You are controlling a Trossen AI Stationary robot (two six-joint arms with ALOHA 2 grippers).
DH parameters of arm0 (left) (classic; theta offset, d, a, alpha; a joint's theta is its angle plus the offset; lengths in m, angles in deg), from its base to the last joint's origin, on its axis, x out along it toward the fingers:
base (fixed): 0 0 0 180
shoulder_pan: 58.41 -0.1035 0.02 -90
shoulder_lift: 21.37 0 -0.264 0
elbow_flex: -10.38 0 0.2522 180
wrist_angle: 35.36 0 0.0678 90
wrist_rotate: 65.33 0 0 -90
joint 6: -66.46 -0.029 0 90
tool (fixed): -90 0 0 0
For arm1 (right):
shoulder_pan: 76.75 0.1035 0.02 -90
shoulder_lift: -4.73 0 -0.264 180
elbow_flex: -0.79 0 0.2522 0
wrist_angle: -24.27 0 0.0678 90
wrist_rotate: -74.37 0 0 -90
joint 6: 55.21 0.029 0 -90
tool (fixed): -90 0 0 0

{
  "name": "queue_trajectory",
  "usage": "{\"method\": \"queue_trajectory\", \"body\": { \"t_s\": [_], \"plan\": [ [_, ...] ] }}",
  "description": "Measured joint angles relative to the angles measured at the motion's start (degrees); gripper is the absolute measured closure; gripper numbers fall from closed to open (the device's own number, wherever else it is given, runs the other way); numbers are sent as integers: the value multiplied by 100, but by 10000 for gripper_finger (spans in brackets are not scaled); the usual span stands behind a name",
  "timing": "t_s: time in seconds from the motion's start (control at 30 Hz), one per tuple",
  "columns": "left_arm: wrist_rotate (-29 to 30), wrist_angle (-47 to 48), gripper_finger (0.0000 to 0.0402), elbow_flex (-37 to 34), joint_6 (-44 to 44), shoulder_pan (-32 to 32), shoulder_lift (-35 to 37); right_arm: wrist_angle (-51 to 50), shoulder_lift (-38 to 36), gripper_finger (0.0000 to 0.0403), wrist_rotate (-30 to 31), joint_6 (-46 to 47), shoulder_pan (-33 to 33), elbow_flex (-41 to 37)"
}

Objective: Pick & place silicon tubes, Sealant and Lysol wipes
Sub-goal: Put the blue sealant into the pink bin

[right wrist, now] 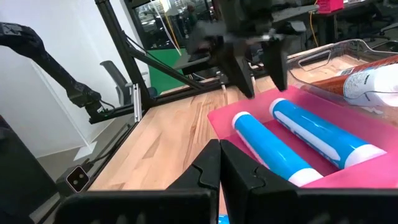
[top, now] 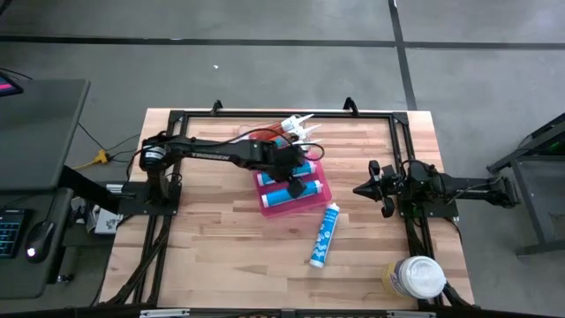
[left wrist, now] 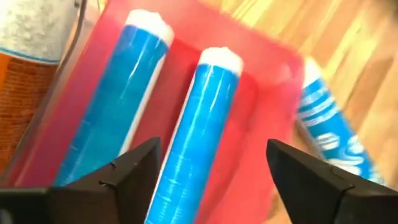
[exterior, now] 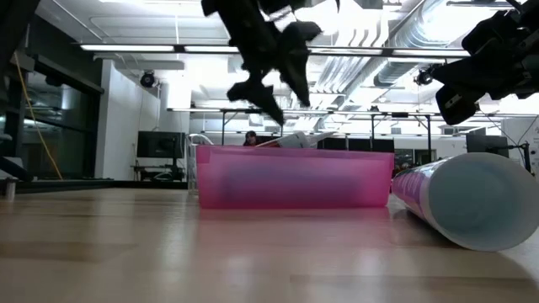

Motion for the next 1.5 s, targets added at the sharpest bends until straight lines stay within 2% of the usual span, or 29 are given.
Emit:
{"method": "queue_trajectory", "body": {
  "t_s": [0.27,0.63,0.83,1.17,1.3,1.4,1.5],
  "plan": [
    [-17,-81,215,5,843,288,359,-5,0,402,0,0,0,0],
    [-272,-400,390,4,1989,979,383,-2,0,402,0,0,0,0],
    [-247,-864,397,4,2393,1436,383,0,0,402,0,0,0,0],
    [481,-1371,401,-1,3565,2136,93,0,0,402,0,0,0,0],
    [527,-1590,401,26,3921,2293,-146,2,0,402,0,0,0,0],
    [494,-1549,401,463,4098,2329,-472,2,0,402,-1,0,0,0],
    [443,-1039,401,1060,4122,2304,-768,1,1,402,0,0,0,0]
  ]
}}
